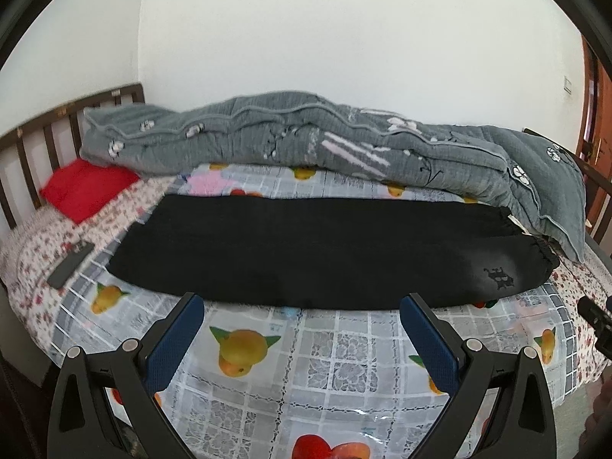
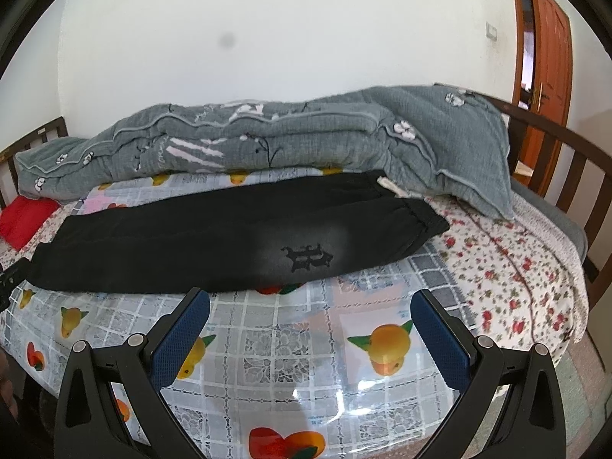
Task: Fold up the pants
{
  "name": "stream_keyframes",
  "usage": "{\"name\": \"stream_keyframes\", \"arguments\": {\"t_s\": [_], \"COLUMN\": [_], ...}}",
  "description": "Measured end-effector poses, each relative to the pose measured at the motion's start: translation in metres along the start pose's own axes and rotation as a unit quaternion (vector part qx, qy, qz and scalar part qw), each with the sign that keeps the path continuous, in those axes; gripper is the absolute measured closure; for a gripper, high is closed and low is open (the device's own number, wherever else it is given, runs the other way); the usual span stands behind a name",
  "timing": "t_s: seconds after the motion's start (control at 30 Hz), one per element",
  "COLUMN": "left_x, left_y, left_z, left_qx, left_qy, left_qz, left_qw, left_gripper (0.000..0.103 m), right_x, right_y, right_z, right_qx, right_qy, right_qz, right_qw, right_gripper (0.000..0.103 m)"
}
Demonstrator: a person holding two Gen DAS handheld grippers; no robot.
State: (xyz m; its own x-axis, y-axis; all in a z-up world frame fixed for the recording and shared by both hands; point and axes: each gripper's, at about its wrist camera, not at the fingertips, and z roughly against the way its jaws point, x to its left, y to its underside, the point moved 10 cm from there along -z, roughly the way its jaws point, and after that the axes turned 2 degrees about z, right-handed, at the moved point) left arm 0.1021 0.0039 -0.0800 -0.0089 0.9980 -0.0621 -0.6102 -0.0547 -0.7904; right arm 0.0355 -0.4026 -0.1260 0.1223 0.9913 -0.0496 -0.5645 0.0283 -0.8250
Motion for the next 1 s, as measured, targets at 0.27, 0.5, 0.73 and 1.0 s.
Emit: {"name": "stream_keyframes", "arguments": {"t_s": [0.27, 0.5, 0.73, 1.0], "left_x": [0.037, 0.092, 0.140, 0.164], "left_y": [0.038, 0.059, 0.070, 0.056], "left_z": [-0.067, -0.123, -0.156, -0.184], "left_qx": [0.041, 0.080, 0.104, 0.095], "left_qy": [0.000, -0.012, 0.017, 0.028], "left_qz": [0.027, 0.077, 0.152, 0.193], "left_qw": [0.9988, 0.9938, 0.9828, 0.9763], "left_gripper": [0.001, 0.007, 0.012, 0.027], "right_x": [-0.009, -0.017, -0.038, -0.054], "right_y": [0.035, 0.050, 0.041, 0.034], "right_z": [-0.063, -0.122, -0.164, -0.190], "right_qx": [0.019, 0.038, 0.073, 0.077], "right_qy": [0.020, 0.010, -0.002, -0.039], "right_qz": [-0.005, -0.016, -0.049, -0.118], "right_qw": [1.000, 0.999, 0.996, 0.989], "right_gripper": [0.000, 0.000, 0.008, 0.015]}}
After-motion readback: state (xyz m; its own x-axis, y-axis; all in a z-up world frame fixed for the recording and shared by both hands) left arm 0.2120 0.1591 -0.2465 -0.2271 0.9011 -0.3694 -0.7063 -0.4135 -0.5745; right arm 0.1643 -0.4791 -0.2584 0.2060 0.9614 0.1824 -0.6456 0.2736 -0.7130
